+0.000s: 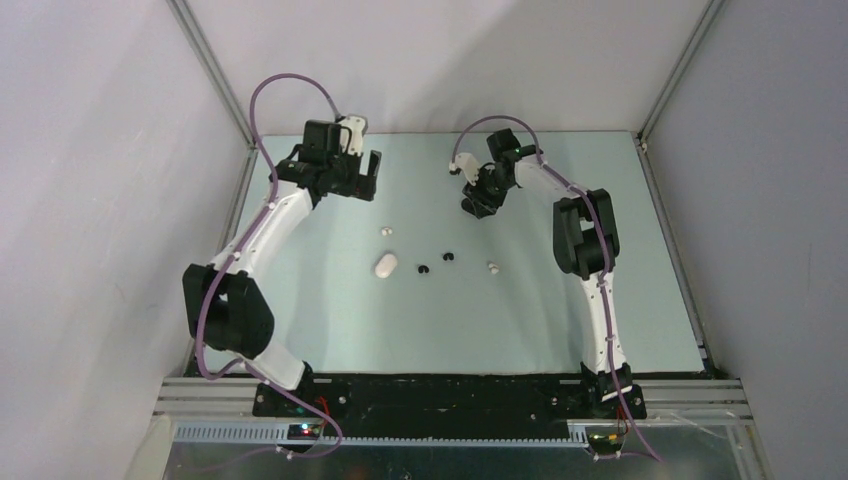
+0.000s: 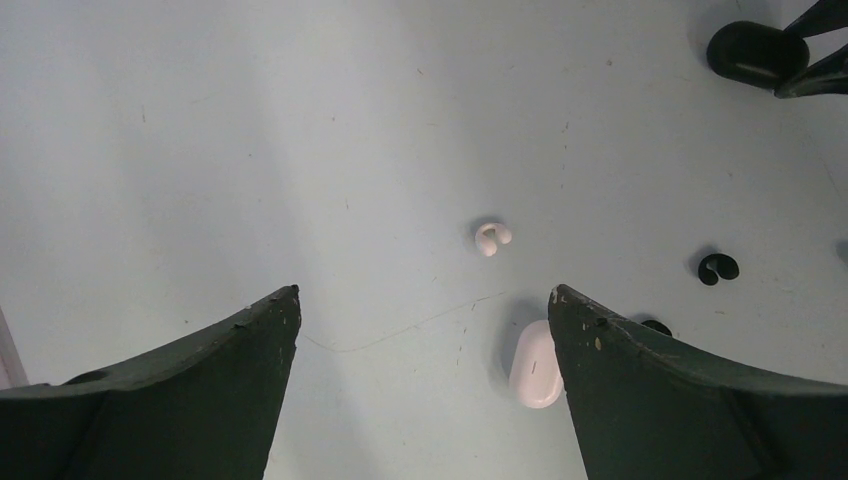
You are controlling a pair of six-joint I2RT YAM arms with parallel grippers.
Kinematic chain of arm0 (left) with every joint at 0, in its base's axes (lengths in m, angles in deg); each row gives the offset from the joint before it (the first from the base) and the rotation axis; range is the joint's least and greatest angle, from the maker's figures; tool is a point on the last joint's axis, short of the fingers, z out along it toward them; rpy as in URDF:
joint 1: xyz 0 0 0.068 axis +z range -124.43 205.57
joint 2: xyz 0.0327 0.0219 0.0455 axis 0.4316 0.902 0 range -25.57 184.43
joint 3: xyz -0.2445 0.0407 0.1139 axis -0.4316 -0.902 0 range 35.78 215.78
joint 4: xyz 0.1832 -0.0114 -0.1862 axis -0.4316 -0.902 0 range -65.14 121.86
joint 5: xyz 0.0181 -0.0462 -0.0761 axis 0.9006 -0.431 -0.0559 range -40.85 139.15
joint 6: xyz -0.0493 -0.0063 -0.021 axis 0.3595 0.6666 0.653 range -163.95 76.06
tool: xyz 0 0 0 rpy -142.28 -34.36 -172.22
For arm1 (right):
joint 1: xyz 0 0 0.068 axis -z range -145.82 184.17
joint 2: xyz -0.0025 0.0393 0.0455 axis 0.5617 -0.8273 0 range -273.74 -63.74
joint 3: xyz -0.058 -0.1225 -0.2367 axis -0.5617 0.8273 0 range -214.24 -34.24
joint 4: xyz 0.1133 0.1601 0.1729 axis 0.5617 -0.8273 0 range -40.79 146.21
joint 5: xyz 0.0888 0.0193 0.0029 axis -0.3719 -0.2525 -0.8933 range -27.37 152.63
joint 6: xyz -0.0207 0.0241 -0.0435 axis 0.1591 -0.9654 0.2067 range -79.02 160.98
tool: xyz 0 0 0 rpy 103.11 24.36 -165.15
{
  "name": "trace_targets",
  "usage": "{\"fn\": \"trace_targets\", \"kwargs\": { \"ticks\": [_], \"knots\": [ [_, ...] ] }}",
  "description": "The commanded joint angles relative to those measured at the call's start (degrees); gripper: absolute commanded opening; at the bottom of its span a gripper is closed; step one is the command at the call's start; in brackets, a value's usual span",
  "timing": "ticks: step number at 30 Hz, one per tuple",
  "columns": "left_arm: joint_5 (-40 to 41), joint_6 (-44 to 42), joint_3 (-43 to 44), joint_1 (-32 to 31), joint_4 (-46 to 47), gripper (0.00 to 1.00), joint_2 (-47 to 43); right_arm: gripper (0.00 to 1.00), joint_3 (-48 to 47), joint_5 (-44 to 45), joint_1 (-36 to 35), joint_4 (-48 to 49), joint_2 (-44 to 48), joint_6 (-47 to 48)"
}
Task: Insert the wireless bluetooth earbuds into the charging case
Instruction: Pick up the charging case at the center of the board.
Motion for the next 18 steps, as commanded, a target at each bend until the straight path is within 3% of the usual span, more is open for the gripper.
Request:
{"fn": "trace_targets", "kwargs": {
  "ticks": [1, 5, 7, 13, 15, 18],
  "knots": [
    [-2.0, -1.6, 3.0, -0.2, 0.4, 0.97, 0.6, 0.3, -5.0, -3.9, 0.0, -3.1, -0.3, -2.7],
    [-8.3, -9.4, 2.1, -0.2, 0.6, 0.96, -1.7, 0.25, -14.1, -17.3, 3.2, -10.0, 0.9, -11.9],
    [-13.3, -17.4, 1.7, -0.2, 0.7, 0.97, -3.0, 0.23, -16.3, -27.1, 4.7, -14.2, 2.1, -14.4],
    [-29.2, -36.6, 1.3, -0.5, 1.0, 0.97, -6.0, 0.19, -19.1, -49.9, 8.3, -27.0, 6.9, -11.3],
    [-34.4, -44.5, 1.0, -0.8, 1.1, 0.96, -7.1, 0.18, -19.3, -55.1, 9.3, -28.1, 7.5, -11.3],
    [-39.2, -55.2, 0.2, -2.0, 1.1, 0.94, -8.5, 0.16, -19.0, -61.4, 10.5, -25.0, 7.7, -19.5]
  ]
}}
